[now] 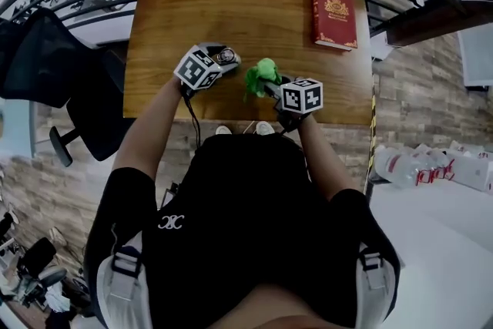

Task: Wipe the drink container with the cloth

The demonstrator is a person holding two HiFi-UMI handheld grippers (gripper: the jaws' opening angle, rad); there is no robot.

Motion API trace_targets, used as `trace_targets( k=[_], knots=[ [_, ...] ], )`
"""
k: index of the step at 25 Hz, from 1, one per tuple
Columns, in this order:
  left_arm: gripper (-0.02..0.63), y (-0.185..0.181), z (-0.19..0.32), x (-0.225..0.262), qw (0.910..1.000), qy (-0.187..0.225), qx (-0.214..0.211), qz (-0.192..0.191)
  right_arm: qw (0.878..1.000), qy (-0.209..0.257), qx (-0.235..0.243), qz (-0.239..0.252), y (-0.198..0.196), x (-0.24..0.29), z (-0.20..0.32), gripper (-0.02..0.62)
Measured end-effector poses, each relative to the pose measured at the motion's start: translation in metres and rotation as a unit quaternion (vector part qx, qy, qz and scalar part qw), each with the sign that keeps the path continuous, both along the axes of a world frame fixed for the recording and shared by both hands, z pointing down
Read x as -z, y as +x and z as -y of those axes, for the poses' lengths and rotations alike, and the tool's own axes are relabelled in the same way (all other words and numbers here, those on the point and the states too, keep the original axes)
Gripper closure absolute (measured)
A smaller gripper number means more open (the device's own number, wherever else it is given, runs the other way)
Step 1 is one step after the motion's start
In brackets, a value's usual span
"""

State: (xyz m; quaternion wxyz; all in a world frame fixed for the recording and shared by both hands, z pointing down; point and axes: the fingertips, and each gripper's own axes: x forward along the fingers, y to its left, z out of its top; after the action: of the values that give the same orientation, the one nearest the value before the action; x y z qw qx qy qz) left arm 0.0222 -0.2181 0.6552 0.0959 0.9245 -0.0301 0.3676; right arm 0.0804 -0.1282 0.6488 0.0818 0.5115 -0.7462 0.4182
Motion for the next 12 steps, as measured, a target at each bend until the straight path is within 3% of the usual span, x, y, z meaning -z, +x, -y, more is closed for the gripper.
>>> trace_targets(
  k=[2, 5, 8, 12],
  knots=[
    [0.298, -0.006, 0.010, 0.001, 0.9954, -0.026, 0.089, -0.026, 1.000, 0.000, 0.005, -0.010, 0.000, 0.000, 0.003, 0.495],
    [0.298, -0.022, 0.020, 0.001, 0.9717, -0.071, 0.214, -0.071, 1.000, 0.008, 0.018, -0.006, -0.007, 0.004, 0.014, 0.495],
    [0.298, -0.042, 0.024, -0.001, 0.9345, -0.127, 0.312, -0.113, 0.999, 0.025, 0.043, 0.006, -0.025, 0.016, 0.031, 0.495],
    [0.298, -0.065, 0.014, -0.011, 0.8718, -0.210, 0.412, -0.163, 0.996, 0.023, 0.066, 0.047, -0.053, 0.027, 0.053, 0.495]
  ],
)
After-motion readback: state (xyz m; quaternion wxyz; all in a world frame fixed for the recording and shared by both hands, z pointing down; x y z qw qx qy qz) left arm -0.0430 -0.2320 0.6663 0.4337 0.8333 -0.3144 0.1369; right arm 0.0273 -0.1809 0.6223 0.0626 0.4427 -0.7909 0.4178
